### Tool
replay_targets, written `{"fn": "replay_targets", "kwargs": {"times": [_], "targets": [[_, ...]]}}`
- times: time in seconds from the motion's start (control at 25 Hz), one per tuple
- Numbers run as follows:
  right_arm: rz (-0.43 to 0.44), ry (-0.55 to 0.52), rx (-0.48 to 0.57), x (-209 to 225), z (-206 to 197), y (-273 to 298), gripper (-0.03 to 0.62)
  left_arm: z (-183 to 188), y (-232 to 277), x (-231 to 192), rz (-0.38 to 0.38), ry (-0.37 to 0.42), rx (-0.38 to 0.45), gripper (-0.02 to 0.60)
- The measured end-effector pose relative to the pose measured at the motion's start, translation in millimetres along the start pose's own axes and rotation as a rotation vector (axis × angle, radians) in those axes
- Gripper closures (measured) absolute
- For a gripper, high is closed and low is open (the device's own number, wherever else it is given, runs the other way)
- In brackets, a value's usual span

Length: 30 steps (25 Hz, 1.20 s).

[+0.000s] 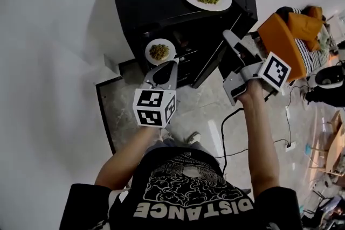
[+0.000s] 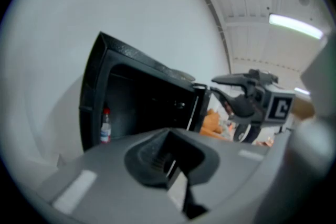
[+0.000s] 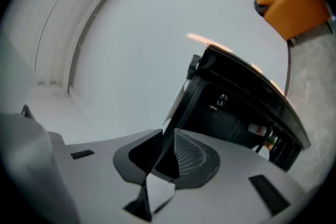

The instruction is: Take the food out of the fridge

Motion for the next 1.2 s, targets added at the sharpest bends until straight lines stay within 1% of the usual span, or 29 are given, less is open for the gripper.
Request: {"fn": "replay_targets", "kwargs": {"times": [0.12, 0.28, 0.4, 0.48, 0.56, 0.64, 0.8, 0.92, 1.04, 1.2], "targets": [[-0.042, -0.170, -0.054, 0, -34, -14, 0.549, -5, -8, 12, 0.038, -0.008, 0.007, 0.580], [-0.177, -0.344, -0.133, 16, -73, -34, 0.560, -14, -13, 33, 0.071, 0.003, 0.008, 0.580], [-0.207, -0.508, -0.198, 21, -96, -38, 0.562, -23, -15, 50, 0.086, 0.018, -0.001, 0.580], [-0.227, -0.595, -0.238, 23, -111, -39, 0.563, -29, -17, 59, 0.097, 0.025, -0.007, 0.580], [-0.244, -0.658, -0.277, 26, -124, -39, 0.563, -33, -20, 64, 0.109, 0.018, -0.011, 0.580], [-0.251, -0.693, -0.310, 30, -134, -39, 0.563, -35, -22, 67, 0.119, 0.009, -0.013, 0.580], [-0.233, -0.698, -0.343, 33, -142, -38, 0.563, -36, -23, 69, 0.127, 0.009, -0.006, 0.581], [-0.216, -0.667, -0.351, 38, -145, -36, 0.563, -36, -25, 67, 0.136, -0.001, 0.014, 0.580], [-0.192, -0.580, -0.354, 51, -147, -28, 0.563, -38, -26, 58, 0.157, -0.001, 0.025, 0.580], [-0.137, -0.397, -0.357, 74, -157, -2, 0.563, -45, -22, 29, 0.175, -0.020, 0.017, 0.580]]}}
Point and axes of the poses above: the fingertips, and each gripper's own axes: y forward along the fingers, x to its right, z out of its top, the point moved 5 cm from there along -y, backward along the fingers, and after that the axes turned 8 degrees about -x, right-handed, at the moved point
